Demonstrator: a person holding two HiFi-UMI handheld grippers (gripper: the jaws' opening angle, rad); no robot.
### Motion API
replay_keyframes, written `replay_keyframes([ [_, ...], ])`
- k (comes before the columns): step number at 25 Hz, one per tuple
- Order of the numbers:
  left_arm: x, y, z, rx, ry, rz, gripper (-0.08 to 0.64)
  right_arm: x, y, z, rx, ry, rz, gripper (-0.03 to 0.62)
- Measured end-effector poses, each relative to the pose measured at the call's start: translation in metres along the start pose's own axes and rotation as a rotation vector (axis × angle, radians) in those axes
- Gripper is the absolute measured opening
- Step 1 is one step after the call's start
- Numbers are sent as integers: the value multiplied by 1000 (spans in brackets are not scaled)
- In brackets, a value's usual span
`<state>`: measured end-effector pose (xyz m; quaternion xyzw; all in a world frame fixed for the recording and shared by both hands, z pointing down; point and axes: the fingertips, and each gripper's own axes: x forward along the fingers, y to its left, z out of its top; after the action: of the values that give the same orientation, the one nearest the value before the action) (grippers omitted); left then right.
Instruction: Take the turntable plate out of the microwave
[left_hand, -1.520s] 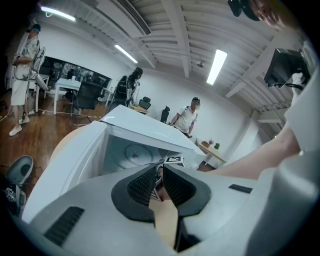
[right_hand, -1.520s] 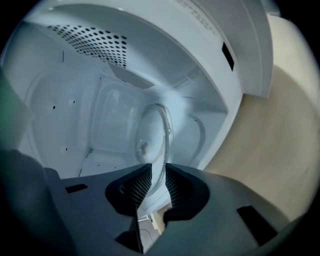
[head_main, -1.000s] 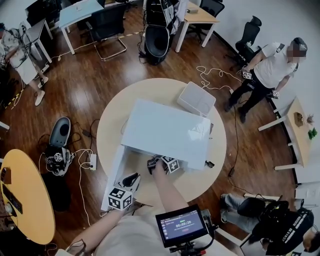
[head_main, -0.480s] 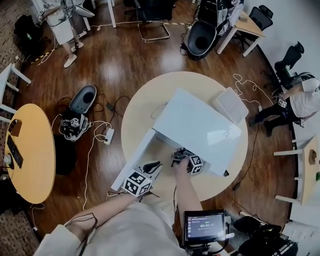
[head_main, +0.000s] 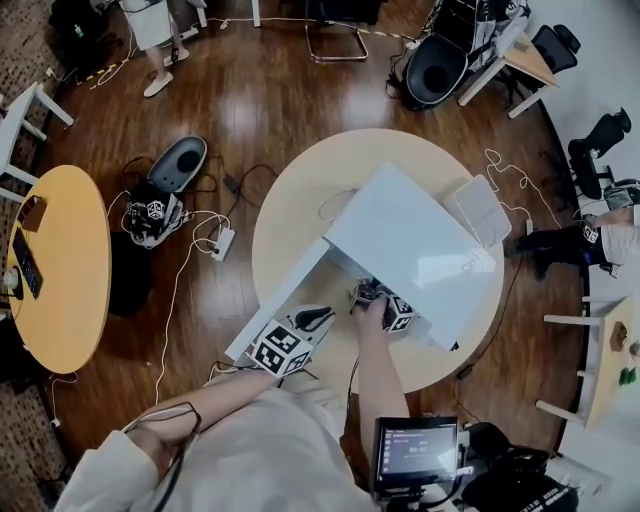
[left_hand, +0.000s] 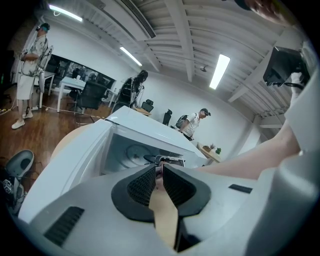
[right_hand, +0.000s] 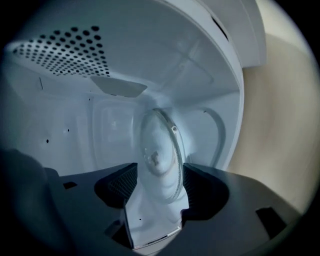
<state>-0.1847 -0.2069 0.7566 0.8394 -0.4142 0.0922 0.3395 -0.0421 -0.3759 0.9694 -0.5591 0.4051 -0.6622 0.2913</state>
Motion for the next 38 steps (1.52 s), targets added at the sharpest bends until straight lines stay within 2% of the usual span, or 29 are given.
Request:
replay_keyframes([
  [3,-3,2,1,-8,-4,5,29,-1,-1,-2,-23,-9,-42,273],
  [8,-2,6,0,-15,-7,6,30,0,-3,-1,-36,-42,-66,266],
  [10,-1,7,0,-16,-8,7,30,-2,-13,-1,-42,-28,-101,178],
  [12,-2,6,1,-19,-9,8,29,-7,-22,-1,-66,4,-115,34],
  [16,-6,9,0,-27,-12,15,30,-13,-11,-6,-74,31,-43,33],
  [20,-7,14,-9,-45,-6,28,29,-12,-11,-5,-73,45,-4,28],
  [30,0,9,-20,-56,-1,26,30,-16,-17,-1,-97,66,9,15],
  [38,3,4,-29,-54,12,29,29,-29,-22,-3,-71,83,23,13],
])
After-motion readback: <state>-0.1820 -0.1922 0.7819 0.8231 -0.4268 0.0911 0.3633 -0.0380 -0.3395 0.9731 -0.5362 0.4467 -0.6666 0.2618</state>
